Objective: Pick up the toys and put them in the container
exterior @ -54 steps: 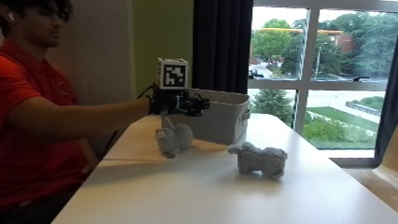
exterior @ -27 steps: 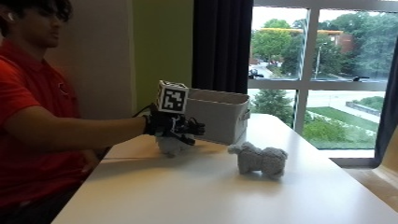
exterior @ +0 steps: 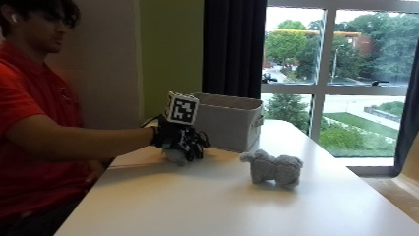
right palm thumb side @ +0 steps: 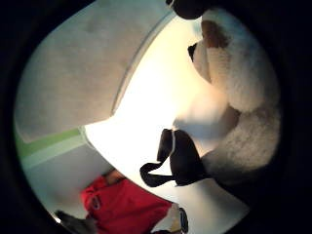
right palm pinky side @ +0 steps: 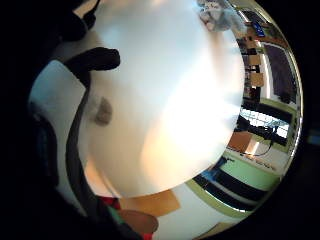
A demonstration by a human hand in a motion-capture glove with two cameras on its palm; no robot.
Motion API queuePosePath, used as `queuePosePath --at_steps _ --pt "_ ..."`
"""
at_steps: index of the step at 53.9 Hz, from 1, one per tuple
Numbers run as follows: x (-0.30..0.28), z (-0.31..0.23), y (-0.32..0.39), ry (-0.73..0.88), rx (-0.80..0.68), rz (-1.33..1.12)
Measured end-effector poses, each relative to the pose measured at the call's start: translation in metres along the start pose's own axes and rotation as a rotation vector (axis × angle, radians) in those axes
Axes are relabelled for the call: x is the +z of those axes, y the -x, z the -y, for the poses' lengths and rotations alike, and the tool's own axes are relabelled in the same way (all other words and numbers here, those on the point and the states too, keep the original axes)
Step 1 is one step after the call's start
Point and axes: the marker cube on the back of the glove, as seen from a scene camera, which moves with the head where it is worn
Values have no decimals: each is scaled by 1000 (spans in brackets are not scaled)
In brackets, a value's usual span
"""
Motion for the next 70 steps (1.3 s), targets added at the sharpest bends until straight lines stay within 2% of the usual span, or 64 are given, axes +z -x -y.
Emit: queuePosePath --at_steps 18,31,45,59,70 --pt "3 10 -10 -80 51 90" --pt "5 17 -12 -180 62 55" --pt "2 27 -16 -439 65 83" --pt "-12 32 -22 -426 44 117" --pt "-62 35 -35 -425 36 128"
